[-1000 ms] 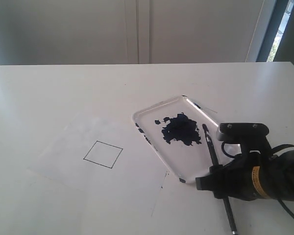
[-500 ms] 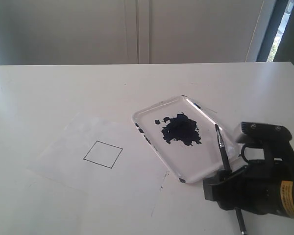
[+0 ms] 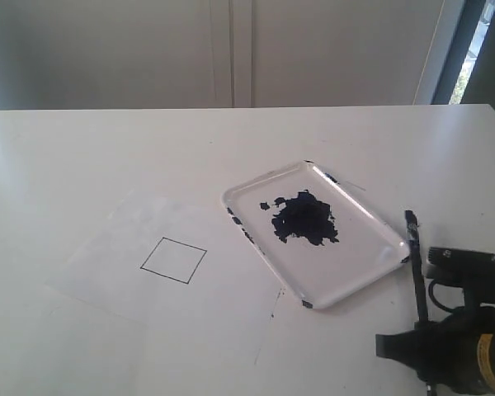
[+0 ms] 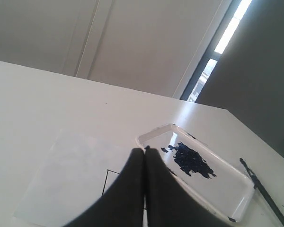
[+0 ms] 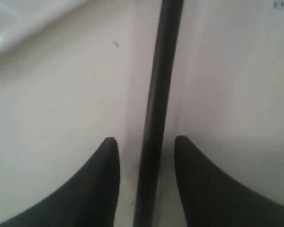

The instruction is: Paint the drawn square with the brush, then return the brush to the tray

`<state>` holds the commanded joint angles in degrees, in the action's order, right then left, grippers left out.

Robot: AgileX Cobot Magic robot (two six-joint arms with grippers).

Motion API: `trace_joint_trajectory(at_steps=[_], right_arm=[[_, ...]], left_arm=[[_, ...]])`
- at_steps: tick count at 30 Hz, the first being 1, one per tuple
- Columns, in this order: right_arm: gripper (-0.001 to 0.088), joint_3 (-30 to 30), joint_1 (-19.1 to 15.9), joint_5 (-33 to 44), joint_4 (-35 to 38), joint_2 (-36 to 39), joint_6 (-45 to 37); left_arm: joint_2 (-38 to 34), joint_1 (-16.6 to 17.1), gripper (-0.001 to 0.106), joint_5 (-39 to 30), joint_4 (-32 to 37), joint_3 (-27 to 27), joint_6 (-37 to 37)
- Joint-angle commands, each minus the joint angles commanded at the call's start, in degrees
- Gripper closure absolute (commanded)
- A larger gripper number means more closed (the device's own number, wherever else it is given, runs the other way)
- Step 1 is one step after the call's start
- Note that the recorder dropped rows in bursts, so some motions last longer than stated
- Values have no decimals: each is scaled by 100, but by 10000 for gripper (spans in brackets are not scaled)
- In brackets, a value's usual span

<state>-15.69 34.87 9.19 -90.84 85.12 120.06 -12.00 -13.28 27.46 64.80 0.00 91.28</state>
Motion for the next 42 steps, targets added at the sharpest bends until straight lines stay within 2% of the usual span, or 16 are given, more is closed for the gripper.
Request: trace_joint_trajectory(at_steps=[3, 8, 13, 19, 23, 27, 32, 42], right_arm=[[575, -104, 0, 33, 0, 367, 0], [868, -215, 0, 196, 436, 423, 0], [868, -215, 0, 294, 447, 50, 0], [868, -215, 10, 13, 447, -964, -54], [868, -295, 10, -631, 447, -1738, -190], [868, -550, 10, -1594, 459, -1972, -48], [868, -817, 10, -2025, 1119, -1925, 12], [868, -841, -1, -2698, 3395, -1720, -44]], left_arm=[[0, 0, 1053, 0, 0, 0, 0], [0, 0, 1053, 0, 0, 0, 0], [0, 0, 1053, 0, 0, 0, 0], [0, 0, 1053, 0, 0, 0, 0], [0, 0, 1053, 0, 0, 0, 0], [0, 0, 1053, 0, 0, 0, 0], [0, 0, 1053, 0, 0, 0, 0], [0, 0, 1053, 0, 0, 0, 0]])
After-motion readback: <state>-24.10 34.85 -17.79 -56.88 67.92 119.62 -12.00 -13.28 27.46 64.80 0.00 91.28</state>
